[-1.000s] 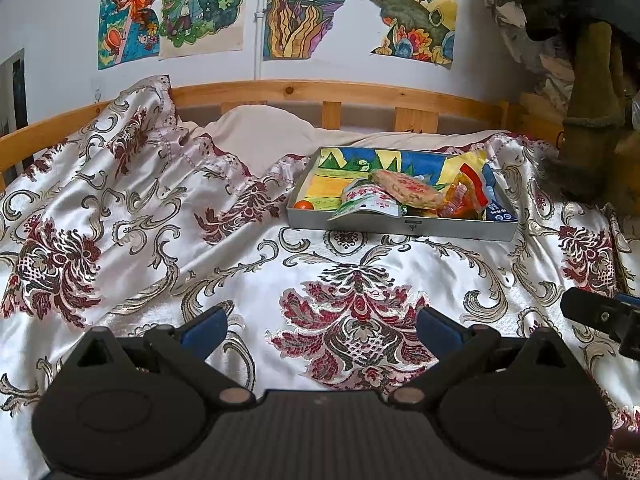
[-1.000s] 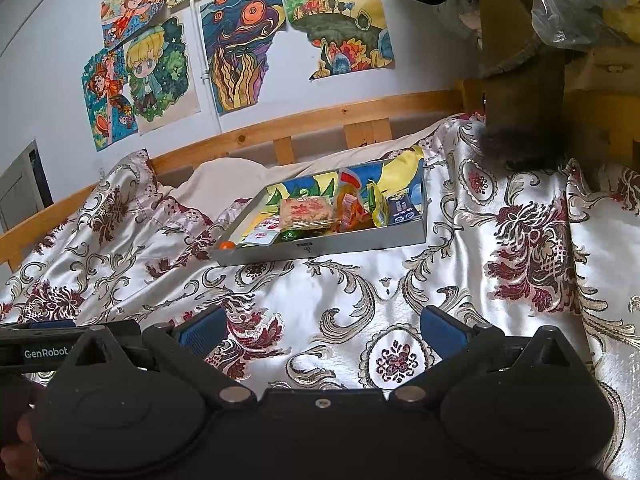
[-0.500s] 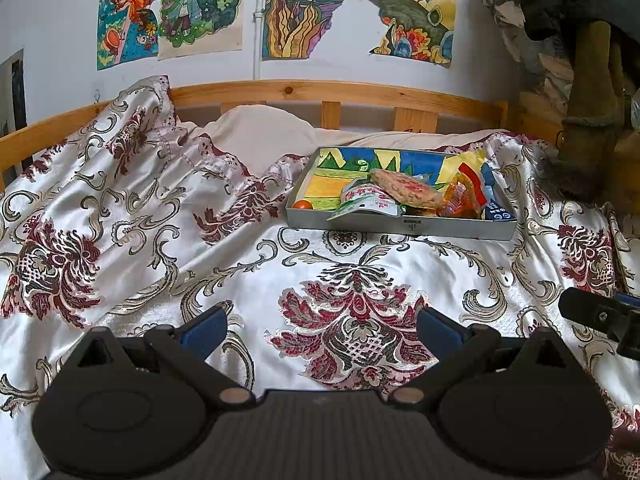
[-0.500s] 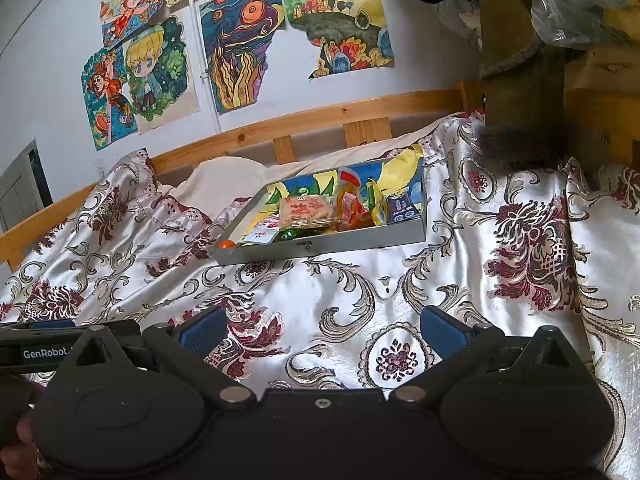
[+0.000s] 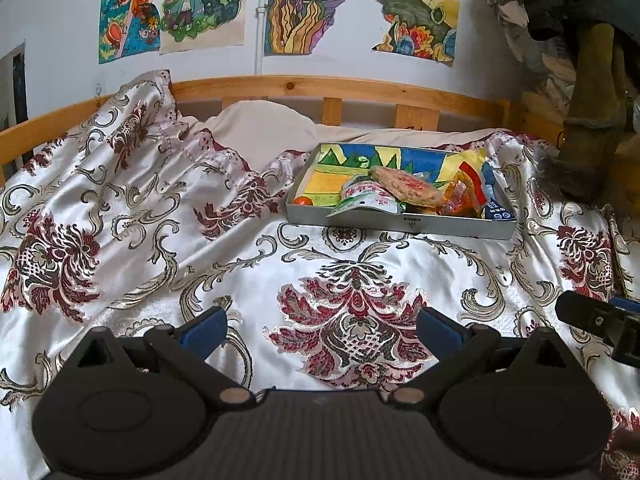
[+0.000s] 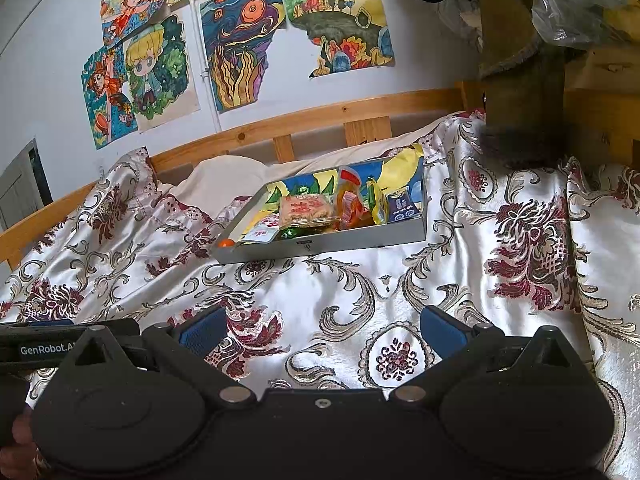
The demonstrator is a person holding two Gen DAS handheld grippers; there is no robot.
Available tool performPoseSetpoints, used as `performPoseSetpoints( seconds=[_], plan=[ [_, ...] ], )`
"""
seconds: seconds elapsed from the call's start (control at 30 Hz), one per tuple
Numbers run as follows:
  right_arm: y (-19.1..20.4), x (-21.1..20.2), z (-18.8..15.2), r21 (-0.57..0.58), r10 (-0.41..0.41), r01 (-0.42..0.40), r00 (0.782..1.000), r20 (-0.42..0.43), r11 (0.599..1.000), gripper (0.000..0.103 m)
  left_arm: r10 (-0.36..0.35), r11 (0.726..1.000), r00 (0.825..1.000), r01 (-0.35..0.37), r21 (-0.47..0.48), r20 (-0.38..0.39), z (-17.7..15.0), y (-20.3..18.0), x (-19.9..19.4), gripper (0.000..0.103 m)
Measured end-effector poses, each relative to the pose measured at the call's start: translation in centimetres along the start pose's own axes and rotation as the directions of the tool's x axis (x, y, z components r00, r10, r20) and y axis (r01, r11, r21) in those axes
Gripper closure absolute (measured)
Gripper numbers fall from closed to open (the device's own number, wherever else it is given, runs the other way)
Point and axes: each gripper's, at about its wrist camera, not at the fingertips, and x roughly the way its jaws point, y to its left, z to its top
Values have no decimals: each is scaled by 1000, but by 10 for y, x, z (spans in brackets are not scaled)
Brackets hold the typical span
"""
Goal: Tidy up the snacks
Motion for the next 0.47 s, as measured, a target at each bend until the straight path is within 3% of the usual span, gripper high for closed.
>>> performPoseSetpoints(
  seconds=[0.47],
  plan=[
    [1, 1, -3, -4, 0, 0, 1000, -4, 1000, 1, 7, 999, 1000, -7, 32, -14, -3, -2, 2, 0]
  ],
)
